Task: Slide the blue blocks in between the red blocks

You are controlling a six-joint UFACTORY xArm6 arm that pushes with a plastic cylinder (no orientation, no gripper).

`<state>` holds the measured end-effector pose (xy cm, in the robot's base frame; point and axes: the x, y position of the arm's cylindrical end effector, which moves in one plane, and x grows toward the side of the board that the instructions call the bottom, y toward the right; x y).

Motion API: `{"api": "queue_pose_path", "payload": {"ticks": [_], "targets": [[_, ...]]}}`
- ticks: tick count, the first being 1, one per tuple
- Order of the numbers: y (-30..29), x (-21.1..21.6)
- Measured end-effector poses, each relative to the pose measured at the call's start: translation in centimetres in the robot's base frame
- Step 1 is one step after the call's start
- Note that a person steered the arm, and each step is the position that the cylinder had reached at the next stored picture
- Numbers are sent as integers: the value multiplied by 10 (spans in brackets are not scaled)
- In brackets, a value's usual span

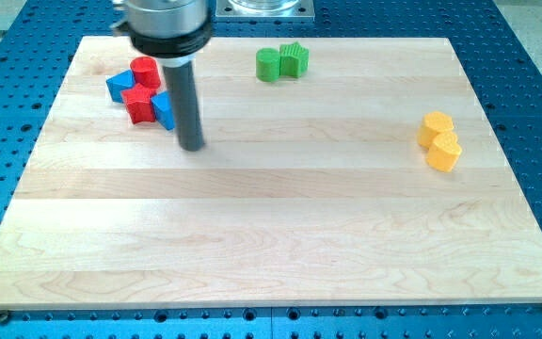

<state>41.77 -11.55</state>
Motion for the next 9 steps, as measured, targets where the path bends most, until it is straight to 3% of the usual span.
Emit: {"api": "queue_pose_path", "payload": {"ticks": [1,3,4,5,6,9], "targets": [[-14,-4],[25,-41],[-16,2],[-66,-9],[-35,-40],[29,-39]]}}
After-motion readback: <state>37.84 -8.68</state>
